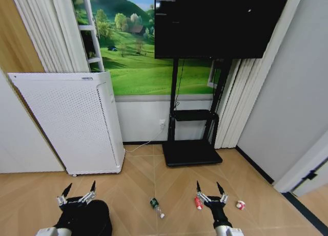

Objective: Pick up the trash bin and place the garbage on the floor into it.

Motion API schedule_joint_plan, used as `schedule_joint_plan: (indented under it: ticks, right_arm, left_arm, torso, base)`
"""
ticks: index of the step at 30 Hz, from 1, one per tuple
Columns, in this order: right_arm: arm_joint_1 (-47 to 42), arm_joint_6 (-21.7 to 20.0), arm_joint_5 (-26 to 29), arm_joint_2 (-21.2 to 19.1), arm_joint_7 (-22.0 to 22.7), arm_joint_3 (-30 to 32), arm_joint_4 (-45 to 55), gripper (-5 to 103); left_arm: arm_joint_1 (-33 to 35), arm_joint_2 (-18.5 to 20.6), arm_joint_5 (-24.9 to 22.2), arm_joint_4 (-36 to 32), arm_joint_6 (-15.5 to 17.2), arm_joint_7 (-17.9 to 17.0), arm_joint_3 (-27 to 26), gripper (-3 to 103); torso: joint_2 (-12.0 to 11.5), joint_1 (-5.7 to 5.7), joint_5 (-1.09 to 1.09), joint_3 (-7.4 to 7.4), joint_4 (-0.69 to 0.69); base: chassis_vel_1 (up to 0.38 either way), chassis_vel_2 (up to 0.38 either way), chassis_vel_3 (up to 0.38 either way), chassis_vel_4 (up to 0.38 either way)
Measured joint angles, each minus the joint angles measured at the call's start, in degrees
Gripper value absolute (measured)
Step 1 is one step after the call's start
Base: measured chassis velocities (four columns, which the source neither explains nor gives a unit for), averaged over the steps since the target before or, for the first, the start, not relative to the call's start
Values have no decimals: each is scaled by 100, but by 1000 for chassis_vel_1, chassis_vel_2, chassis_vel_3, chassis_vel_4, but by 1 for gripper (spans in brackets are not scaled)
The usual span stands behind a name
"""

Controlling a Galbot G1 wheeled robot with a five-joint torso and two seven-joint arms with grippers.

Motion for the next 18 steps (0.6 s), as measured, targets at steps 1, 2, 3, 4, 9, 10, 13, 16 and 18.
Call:
schedule_joint_plan:
  ticks: [1, 2, 3, 4, 9, 10, 13, 16, 18]
  right_arm:
    - [1, 1, 0, 0, 1, 0, -3, 100]
    - [2, 1, 0, 0, 2, 0, -4, 100]
    - [2, 1, 0, 0, 2, 0, -5, 100]
    - [2, 1, 0, 0, 2, 0, -5, 100]
    - [5, 1, 0, 2, 4, 1, -5, 100]
    - [5, 1, -2, 2, 4, 1, -6, 100]
    - [2, 1, -7, 3, 4, 1, -6, 100]
    - [1, 1, -9, 4, 5, 4, -6, 100]
    - [-2, 1, -10, 8, 4, 7, -3, 100]
  left_arm:
    - [0, -1, 1, 0, 0, 0, 0, 100]
    - [0, -1, 3, 0, 0, 0, 0, 100]
    - [0, -2, 4, 0, 0, 0, 0, 100]
    - [0, -2, 4, 0, 0, 0, 0, 100]
    - [1, -9, 11, 9, 0, 0, 0, 100]
    - [2, -9, 12, 9, 0, 0, 1, 100]
    - [2, -8, 16, 20, 0, 0, 7, 100]
    - [4, -8, 35, 44, -1, 0, 12, 100]
    - [11, -8, 41, 50, -3, 1, 17, 100]
  torso:
    - [-33, -10, 0, -23, 0]
    - [-63, -20, 0, -42, 0]
    - [-91, -29, 0, -61, 0]
    - [-91, -29, 0, -61, 0]
    - [-220, -75, 0, -145, 0]
    - [-253, -86, 0, -167, 0]
    - [-316, -105, 0, -210, 0]
    - [-369, -127, 0, -241, 0]
    - [-425, -147, 0, -279, 0]
  base:
    - [0, 0, 0, 0]
    - [0, 0, 0, 0]
    - [0, 0, 0, 0]
    - [0, 0, 0, 0]
    - [0, 0, 0, 0]
    - [0, 0, 0, 0]
    - [0, 0, 0, 0]
    - [0, 0, 0, 0]
    - [0, 0, 0, 0]
